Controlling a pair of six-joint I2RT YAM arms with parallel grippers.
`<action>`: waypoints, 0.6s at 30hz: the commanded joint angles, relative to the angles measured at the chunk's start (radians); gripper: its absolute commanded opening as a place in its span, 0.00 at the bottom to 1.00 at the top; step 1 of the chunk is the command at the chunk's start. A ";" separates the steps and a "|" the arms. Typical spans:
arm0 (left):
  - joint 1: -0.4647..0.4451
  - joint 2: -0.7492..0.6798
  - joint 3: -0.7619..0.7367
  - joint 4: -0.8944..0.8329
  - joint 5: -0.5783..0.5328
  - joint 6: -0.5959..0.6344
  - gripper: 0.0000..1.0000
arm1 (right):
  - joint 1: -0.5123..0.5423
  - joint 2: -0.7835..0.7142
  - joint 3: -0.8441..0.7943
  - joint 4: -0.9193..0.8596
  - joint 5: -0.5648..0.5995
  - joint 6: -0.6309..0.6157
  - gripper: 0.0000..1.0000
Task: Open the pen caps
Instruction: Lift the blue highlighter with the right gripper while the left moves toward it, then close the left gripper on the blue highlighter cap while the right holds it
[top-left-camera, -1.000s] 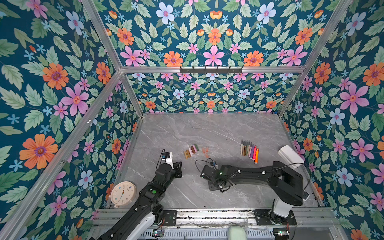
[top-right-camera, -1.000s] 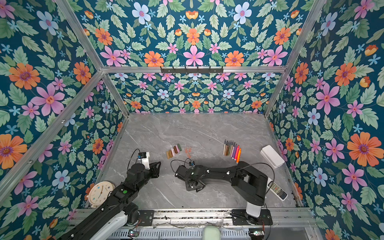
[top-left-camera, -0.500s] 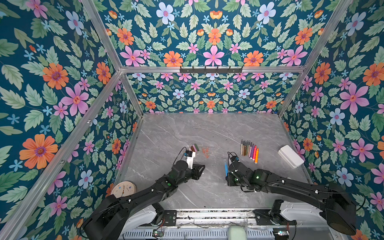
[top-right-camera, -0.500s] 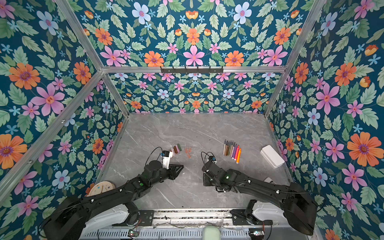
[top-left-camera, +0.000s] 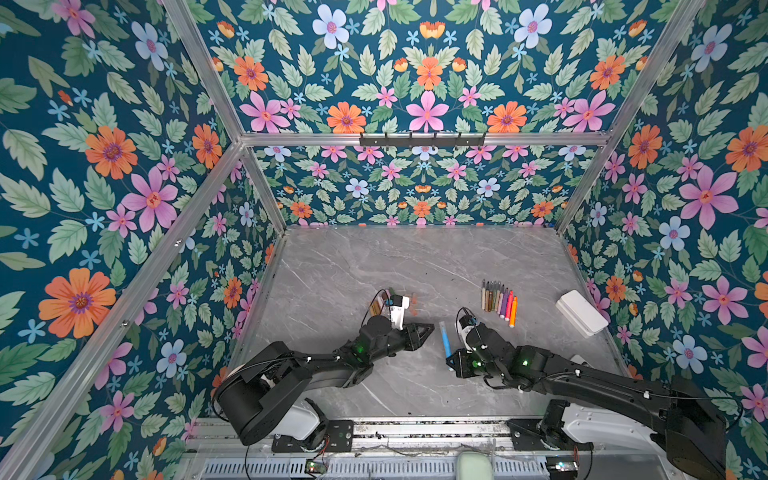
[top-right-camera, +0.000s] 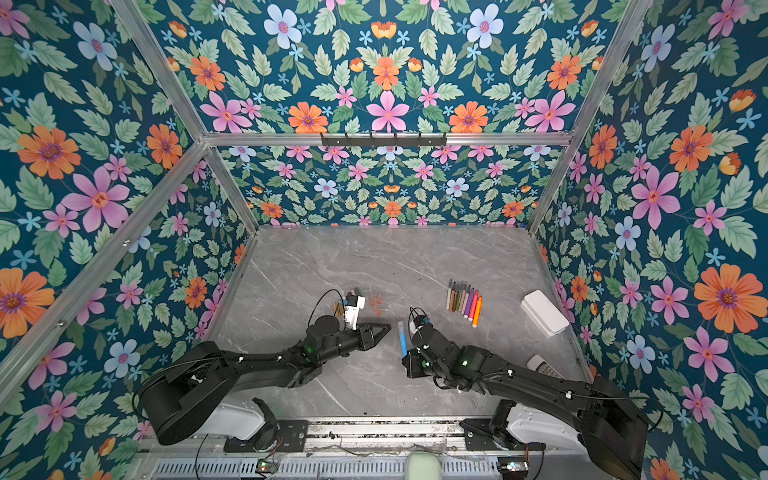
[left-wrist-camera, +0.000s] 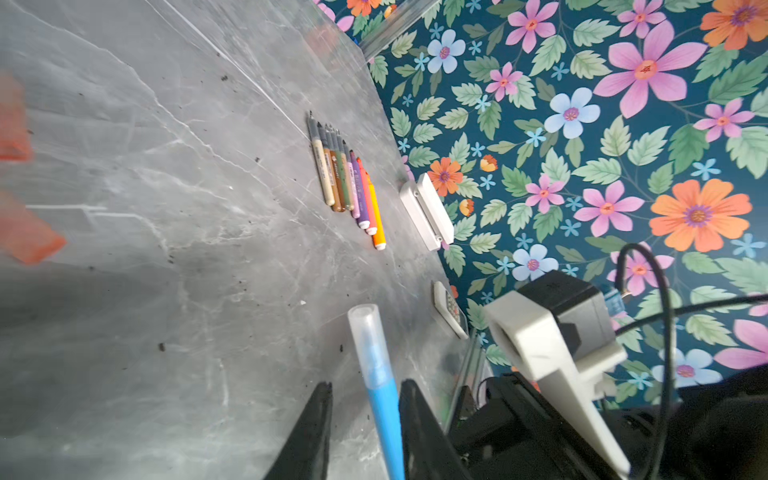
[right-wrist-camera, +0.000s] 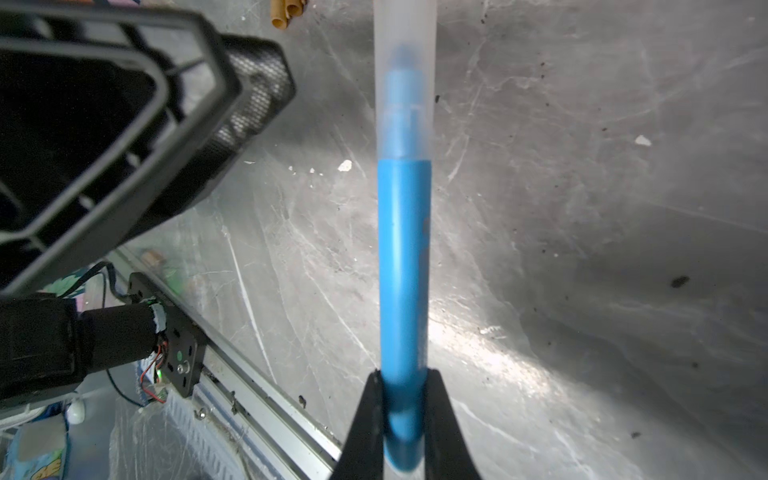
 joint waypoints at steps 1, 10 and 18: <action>-0.010 0.030 0.019 0.092 0.048 -0.056 0.32 | 0.001 -0.005 0.001 0.056 -0.046 -0.038 0.00; -0.021 0.104 0.047 0.132 0.078 -0.091 0.36 | 0.001 -0.020 0.004 0.072 -0.085 -0.056 0.00; -0.019 0.119 0.053 0.143 0.090 -0.101 0.36 | 0.001 -0.042 -0.010 0.062 -0.092 -0.055 0.00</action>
